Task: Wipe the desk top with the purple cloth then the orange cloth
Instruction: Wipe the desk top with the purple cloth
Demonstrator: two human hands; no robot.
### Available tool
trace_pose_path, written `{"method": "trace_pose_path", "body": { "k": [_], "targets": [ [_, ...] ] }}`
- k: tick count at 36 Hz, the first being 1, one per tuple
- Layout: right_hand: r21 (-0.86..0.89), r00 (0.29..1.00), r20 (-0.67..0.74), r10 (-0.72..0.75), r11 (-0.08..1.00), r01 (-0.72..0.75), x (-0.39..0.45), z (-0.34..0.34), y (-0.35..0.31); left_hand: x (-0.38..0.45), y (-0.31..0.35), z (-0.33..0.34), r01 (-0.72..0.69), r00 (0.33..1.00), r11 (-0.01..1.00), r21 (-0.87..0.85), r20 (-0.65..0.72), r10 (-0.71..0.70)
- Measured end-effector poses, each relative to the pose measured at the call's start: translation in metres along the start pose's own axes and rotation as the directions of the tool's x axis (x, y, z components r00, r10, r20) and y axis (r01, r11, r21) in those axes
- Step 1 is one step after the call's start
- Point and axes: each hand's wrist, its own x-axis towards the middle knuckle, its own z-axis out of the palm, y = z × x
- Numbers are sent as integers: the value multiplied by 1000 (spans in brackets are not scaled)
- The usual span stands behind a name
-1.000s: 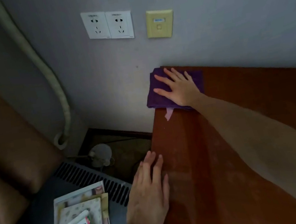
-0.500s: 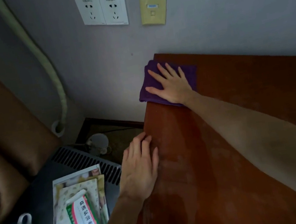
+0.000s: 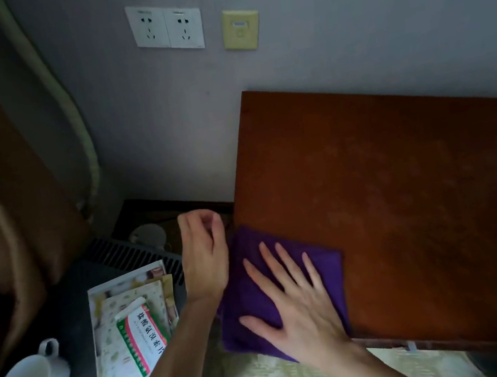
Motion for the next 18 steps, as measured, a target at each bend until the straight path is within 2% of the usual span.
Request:
{"method": "trace_pose_path", "body": {
  "k": [6, 14, 18],
  "targets": [
    [16, 997, 65, -41, 999, 40, 55, -13, 56, 4, -2, 11, -182, 979, 965, 188, 128, 159],
    [40, 983, -17, 183, 982, -183, 191, -30, 158, -25, -3, 66, -388, 899, 823, 415, 366, 240],
    [47, 967, -20, 253, 967, -252, 249, -36, 192, -27, 1, 80, -452, 861, 750, 483, 455, 226]
  ]
}}
